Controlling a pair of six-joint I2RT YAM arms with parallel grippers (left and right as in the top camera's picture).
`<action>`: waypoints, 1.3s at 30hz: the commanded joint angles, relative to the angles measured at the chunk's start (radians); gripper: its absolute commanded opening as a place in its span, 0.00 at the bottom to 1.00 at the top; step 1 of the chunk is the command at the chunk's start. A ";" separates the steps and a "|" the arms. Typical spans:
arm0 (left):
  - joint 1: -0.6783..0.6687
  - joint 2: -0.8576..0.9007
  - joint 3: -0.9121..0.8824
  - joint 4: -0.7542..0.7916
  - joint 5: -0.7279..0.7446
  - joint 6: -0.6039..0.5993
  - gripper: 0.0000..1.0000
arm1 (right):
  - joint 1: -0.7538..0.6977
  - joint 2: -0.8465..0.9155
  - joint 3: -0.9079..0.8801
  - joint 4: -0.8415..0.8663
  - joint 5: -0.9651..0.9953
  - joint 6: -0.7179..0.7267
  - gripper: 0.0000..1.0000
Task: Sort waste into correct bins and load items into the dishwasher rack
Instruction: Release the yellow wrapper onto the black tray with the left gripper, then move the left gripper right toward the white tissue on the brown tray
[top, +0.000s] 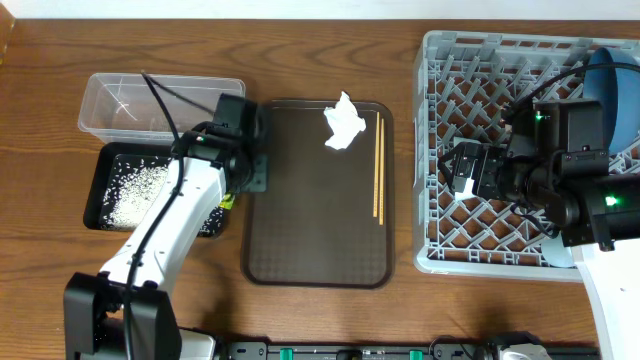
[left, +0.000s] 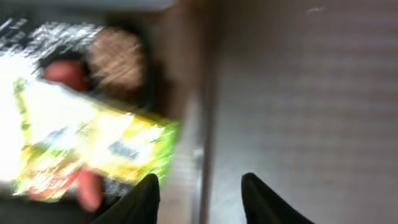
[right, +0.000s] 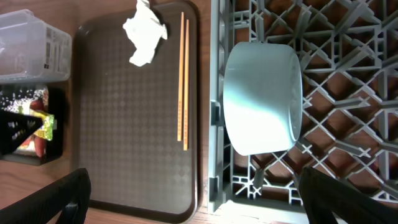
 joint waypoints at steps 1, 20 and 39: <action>0.022 -0.005 -0.007 -0.007 -0.088 -0.068 0.53 | 0.008 0.005 0.008 0.001 0.009 0.006 0.99; 0.203 0.091 -0.056 0.129 -0.100 -0.424 0.81 | 0.008 0.005 0.008 -0.005 0.009 0.006 0.99; 0.203 0.166 -0.058 0.115 -0.097 -0.402 0.06 | 0.008 0.005 0.008 -0.015 0.009 -0.013 0.99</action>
